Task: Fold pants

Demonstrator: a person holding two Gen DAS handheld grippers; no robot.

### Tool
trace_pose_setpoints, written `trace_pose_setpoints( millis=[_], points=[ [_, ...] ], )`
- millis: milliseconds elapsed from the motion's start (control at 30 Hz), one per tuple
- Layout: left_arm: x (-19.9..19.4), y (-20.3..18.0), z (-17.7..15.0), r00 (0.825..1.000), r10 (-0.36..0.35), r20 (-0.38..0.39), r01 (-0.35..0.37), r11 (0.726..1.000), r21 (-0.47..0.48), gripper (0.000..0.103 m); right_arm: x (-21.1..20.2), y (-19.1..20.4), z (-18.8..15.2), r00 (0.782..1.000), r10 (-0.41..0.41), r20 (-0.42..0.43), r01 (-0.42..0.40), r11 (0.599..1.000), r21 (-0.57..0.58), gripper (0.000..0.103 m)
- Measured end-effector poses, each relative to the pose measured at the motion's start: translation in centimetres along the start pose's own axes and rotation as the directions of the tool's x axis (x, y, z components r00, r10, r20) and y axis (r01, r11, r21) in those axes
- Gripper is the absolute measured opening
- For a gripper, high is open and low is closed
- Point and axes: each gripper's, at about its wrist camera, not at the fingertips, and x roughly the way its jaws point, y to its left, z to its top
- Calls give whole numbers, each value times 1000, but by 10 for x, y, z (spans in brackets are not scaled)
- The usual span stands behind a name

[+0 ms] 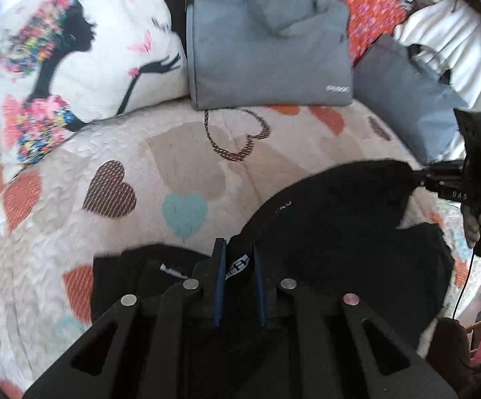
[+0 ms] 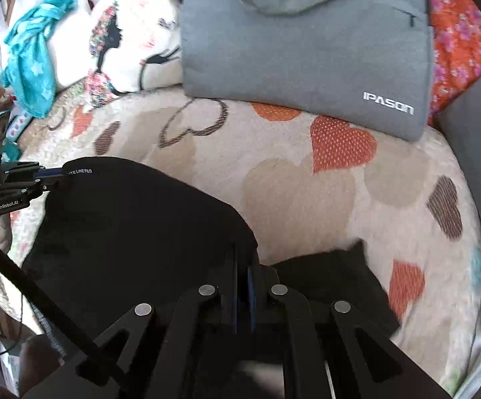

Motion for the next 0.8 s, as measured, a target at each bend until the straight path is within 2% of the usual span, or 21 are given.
trace_pose_setpoints(
  millis=[100,267,333,433,500,567,633,733,800],
  points=[
    [-36,-16,-28,999,-9,50,10,1000,-18,15,-22,14,-30,1000,16,10,-16,1000,20,5],
    [-70,-44,-84,997,-9,81,12,999,-37,15,-51,44,-95,999,49,-5,-49,997,52,5],
    [-73,-49,-114,998,-7,59,11,998,-69,16,-58,54,-121,997,73,-24,-71,995,72,5],
    [-63,-54,-151,999,24,-28,-26,996,-84,19,-59,65,-155,993,98,-70,-91,991,96,5],
    [-60,-55,-170,997,35,-70,-41,995,-87,19,-54,71,-177,987,113,-116,-101,989,110,6],
    [-68,-54,-180,995,72,-73,-79,992,-94,19,-51,77,-195,981,88,-171,-72,993,97,9],
    [-86,-47,-189,996,78,-43,-83,986,-141,19,-60,76,-207,984,68,-164,-51,993,109,11],
    [-118,-30,-201,994,104,16,-98,968,-233,20,-87,56,-215,993,64,-94,-44,978,205,31],
    [-135,-21,-213,990,140,35,-124,951,-283,24,-108,36,-216,999,11,-37,-1,964,265,34]
  ],
)
